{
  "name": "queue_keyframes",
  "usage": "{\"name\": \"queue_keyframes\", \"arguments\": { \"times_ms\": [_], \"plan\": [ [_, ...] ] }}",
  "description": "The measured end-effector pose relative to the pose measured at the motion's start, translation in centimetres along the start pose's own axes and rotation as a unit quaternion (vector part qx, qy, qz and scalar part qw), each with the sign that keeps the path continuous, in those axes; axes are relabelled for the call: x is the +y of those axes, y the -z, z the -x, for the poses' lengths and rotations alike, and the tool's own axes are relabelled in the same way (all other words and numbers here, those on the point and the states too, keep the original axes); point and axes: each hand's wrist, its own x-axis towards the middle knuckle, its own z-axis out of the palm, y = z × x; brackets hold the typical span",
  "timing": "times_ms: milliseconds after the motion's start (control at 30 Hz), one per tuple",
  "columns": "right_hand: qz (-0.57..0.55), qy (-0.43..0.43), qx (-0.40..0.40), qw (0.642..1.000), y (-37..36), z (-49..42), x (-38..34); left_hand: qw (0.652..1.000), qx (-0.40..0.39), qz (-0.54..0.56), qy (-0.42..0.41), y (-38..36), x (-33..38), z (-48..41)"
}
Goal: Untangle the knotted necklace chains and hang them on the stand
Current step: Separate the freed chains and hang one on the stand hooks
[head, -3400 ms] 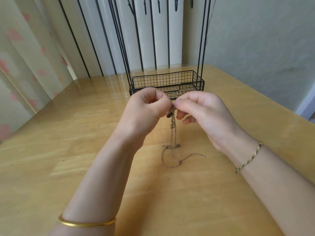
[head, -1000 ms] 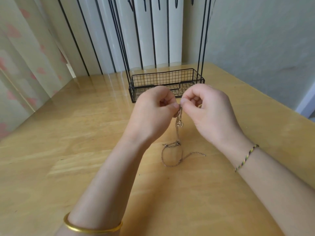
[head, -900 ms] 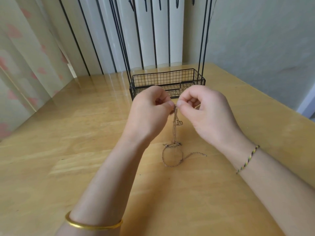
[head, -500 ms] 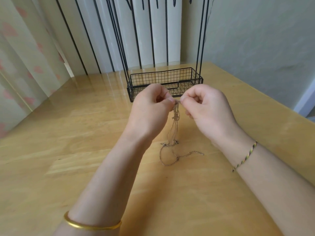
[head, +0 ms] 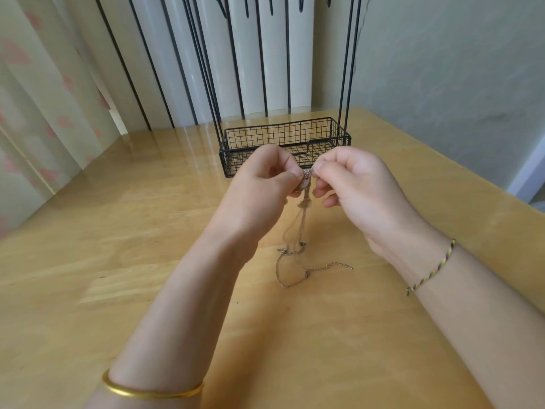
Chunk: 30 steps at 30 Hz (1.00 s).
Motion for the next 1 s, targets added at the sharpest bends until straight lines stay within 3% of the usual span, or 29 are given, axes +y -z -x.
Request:
{"name": "queue_keyframes", "arguments": {
  "times_ms": [567, 867, 1000],
  "plan": [
    [-0.050, -0.027, -0.085, 0.995, 0.2, 0.1, -0.2, 0.995, 0.050, -0.063, -0.062, -0.2, 0.2, 0.0],
    [-0.168, -0.102, -0.099, 0.975, 0.8, -0.1, -0.5, 0.993, 0.030, -0.075, -0.085, 0.3, 0.3, 0.1],
    [-0.152, -0.107, -0.091, 0.978, 1.2, -0.1, -0.5, 0.990, 0.033, -0.082, -0.106, 0.4, 0.1, 0.0]
  ]
}}
